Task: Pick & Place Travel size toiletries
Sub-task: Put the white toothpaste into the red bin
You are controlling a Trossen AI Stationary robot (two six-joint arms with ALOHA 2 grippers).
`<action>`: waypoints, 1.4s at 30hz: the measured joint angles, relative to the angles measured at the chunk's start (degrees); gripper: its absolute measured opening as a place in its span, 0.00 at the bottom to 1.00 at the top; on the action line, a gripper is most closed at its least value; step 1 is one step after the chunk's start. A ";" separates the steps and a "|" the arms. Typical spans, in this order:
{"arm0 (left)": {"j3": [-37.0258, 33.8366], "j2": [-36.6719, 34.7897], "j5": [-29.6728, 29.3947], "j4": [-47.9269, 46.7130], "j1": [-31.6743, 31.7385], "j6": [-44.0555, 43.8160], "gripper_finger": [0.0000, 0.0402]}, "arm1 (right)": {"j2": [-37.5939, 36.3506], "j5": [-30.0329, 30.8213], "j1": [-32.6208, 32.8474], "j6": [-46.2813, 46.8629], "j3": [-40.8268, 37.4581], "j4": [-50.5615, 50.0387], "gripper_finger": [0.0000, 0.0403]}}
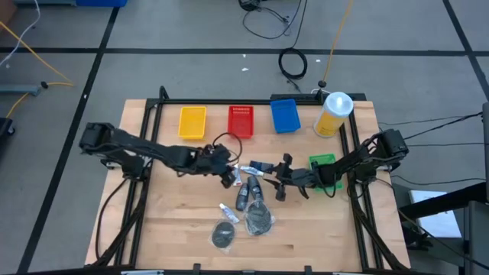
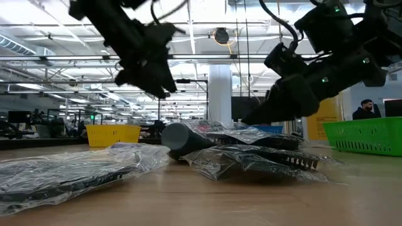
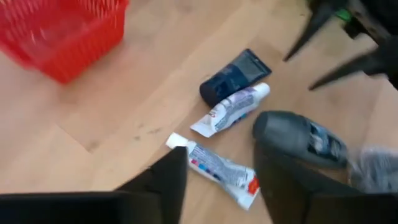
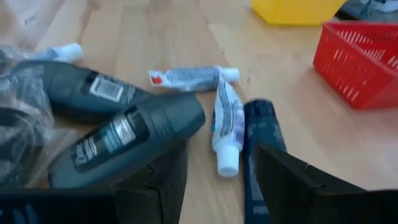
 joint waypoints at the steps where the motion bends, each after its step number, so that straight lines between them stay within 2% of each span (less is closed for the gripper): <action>1: 0.00 1.11 0.36 0.80 0.23 -2.29 0.53 | 0.00 0.01 0.16 0.52 0.00 -0.46 0.42; 6: 0.00 6.28 -0.37 6.19 0.38 -11.52 0.68 | 0.00 -0.04 1.91 0.63 0.00 -2.76 0.42; 12: 0.02 9.70 -2.49 4.62 -2.14 -22.16 0.71 | -0.02 0.01 3.50 -0.15 0.00 -2.52 0.42; 16: 0.01 10.70 -4.97 1.94 -4.55 -29.00 0.69 | -0.02 0.08 3.52 -1.00 0.00 -2.29 0.42; 21: 0.02 14.02 -9.37 3.02 -5.80 -31.75 0.65 | -0.02 0.15 3.43 -2.07 0.00 -1.33 0.42; 25: -0.01 17.63 -9.74 4.79 -5.25 -32.01 0.62 | -0.02 0.20 3.42 -3.69 0.00 1.11 0.42; 32: 0.15 19.90 -10.63 8.67 -5.01 -30.06 0.57 | -0.02 0.17 3.41 -4.24 0.02 3.17 0.42; 42: 0.09 20.07 -12.43 8.15 -4.40 -29.67 0.40 | -0.02 0.17 3.39 -5.54 0.02 3.01 0.42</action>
